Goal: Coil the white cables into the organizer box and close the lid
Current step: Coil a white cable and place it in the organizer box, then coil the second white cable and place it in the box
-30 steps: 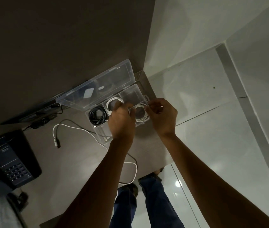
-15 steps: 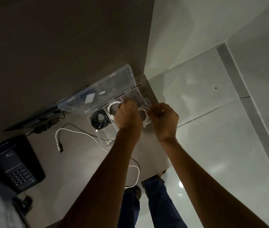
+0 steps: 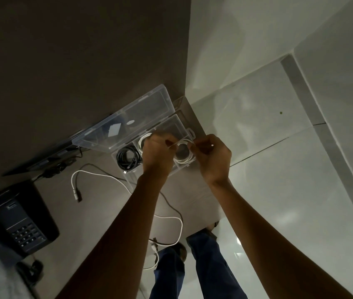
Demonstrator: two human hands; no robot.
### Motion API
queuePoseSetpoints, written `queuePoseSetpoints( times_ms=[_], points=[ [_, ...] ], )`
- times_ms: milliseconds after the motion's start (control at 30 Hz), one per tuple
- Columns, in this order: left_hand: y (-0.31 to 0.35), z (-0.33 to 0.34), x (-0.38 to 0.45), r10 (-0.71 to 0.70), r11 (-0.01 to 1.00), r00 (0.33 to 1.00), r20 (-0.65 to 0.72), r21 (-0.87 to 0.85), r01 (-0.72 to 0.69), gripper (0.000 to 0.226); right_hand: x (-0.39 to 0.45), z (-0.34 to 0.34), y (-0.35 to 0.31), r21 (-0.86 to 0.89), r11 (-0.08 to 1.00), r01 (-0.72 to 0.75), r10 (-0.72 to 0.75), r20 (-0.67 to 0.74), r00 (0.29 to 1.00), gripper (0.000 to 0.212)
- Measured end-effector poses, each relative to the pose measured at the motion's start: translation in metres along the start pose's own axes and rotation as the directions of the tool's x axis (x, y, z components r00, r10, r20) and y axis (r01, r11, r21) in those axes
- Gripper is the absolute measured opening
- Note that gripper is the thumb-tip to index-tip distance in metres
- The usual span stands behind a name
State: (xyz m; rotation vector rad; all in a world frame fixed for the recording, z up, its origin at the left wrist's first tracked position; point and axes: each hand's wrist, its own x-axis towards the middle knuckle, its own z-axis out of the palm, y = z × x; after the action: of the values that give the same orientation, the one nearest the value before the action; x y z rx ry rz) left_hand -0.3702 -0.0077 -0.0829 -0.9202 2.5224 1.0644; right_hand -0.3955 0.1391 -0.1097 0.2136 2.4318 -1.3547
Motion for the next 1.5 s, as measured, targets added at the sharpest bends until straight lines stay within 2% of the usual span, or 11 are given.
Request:
queuePoseSetpoints(
  times_ms=[167,300,467,633,767,867,967,1067,1233,1367,1500],
  points=[
    [-0.009,-0.001,-0.008,-0.042,0.967,0.999,0.022,-0.251,0.046,0.01,-0.009,-0.002,0.006,0.099,0.995,-0.018,0.014,0.034,0.999,0.033],
    [-0.013,0.003,-0.017,0.002,0.968,0.999,-0.053,-0.249,-0.015,0.025,-0.013,-0.001,0.008,0.113,0.991,0.07,-0.07,-0.008,0.998,0.034],
    [-0.017,0.005,-0.029,0.061,0.971,0.975,-0.215,-0.213,-0.108,0.02,-0.017,-0.001,0.01,0.021,0.985,0.171,-0.17,-0.049,0.984,0.033],
    [-0.03,0.003,-0.05,0.145,0.977,0.952,-0.27,-0.113,-0.181,0.017,-0.033,0.001,0.007,-0.019,0.93,0.368,-0.367,0.032,0.93,0.034],
    [-0.044,-0.008,-0.078,0.101,0.985,0.947,-0.305,-0.106,-0.139,0.011,-0.056,0.006,0.006,-0.031,0.89,0.455,-0.437,0.228,0.87,0.028],
    [-0.061,-0.019,-0.105,0.044,0.99,0.944,-0.327,-0.114,-0.085,0.006,-0.083,0.007,0.003,0.018,0.886,0.463,-0.43,0.4,0.809,0.034],
    [-0.086,-0.024,-0.134,-0.024,0.99,0.947,-0.319,-0.136,-0.021,0.004,-0.111,0.008,0.005,-0.05,0.909,0.414,-0.306,0.593,0.745,0.013],
    [-0.113,-0.022,-0.166,-0.144,0.976,0.943,-0.299,-0.198,0.087,0.005,-0.143,0.011,0.015,-0.17,0.893,0.417,-0.127,0.794,0.595,0.013],
    [-0.153,-0.013,-0.207,-0.25,0.954,0.929,-0.272,-0.23,0.19,0.007,-0.191,0.022,0.036,-0.182,0.771,0.61,-0.067,0.93,0.362,0.028],
    [-0.176,-0.011,-0.236,-0.296,0.932,0.93,-0.219,-0.28,0.23,0.007,-0.217,0.038,0.047,-0.213,0.588,0.781,-0.064,0.95,0.307,0.053],
    [-0.194,-0.01,-0.253,-0.292,0.924,0.946,-0.142,-0.297,0.24,0.006,-0.224,0.051,0.045,-0.325,0.393,0.86,0.015,0.938,0.347,0.065]
  ],
)
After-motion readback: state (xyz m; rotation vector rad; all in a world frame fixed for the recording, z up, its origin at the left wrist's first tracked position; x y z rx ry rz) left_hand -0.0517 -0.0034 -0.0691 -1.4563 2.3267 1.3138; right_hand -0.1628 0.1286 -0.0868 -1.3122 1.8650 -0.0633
